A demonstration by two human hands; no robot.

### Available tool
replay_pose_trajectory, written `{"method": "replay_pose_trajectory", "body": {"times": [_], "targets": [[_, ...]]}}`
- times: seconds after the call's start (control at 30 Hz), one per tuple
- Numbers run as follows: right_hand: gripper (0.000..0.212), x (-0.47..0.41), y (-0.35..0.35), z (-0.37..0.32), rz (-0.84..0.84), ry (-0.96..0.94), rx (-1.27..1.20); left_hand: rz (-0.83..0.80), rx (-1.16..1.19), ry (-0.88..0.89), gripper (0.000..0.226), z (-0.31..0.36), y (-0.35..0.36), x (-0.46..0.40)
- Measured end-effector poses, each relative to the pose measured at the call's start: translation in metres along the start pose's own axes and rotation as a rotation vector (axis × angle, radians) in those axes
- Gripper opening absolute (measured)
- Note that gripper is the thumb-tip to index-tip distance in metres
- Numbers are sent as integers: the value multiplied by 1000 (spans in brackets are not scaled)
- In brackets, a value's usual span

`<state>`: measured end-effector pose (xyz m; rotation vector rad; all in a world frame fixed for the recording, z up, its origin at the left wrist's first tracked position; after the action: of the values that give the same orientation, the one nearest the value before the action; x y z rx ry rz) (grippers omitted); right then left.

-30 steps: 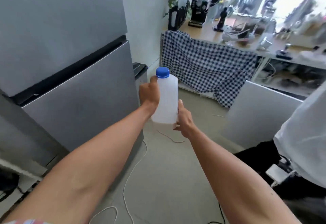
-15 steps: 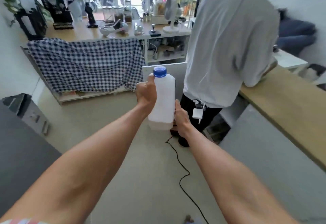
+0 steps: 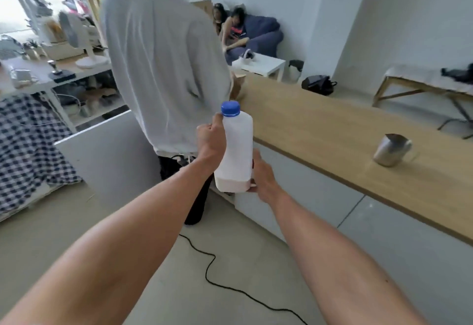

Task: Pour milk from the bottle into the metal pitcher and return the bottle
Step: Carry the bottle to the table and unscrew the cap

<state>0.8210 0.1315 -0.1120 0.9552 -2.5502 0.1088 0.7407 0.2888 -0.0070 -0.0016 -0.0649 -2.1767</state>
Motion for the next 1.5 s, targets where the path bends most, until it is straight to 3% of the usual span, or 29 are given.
{"method": "replay_pose_trajectory", "body": {"times": [0.37,0.67,1.3,1.5], "targets": [[46,-25,-253,-29,276,-33,-55,-319,-8,-25,42,-16,276,0],[54,-37,-381,-19,410,17,-200,-491,-22,-101,50,-40,419,12],[59,-115,-449,-29,535,9,-216,-653,-143,-105,67,-96,528,-43],[63,-124,-460,-29,523,8,-240,-670,-182,-74,60,-101,541,-47]]}}
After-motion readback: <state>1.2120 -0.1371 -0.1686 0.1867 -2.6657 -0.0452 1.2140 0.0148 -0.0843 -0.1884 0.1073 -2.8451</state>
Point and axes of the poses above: each hand's wrist, its own x-axis away from the middle knuckle, its own y-axis out of the palm, z = x × y, the point moved 9 cm from there along -x, towards the middle knuckle, and after that the axes turned 7 degrees about -z, right-handed, at the moved point
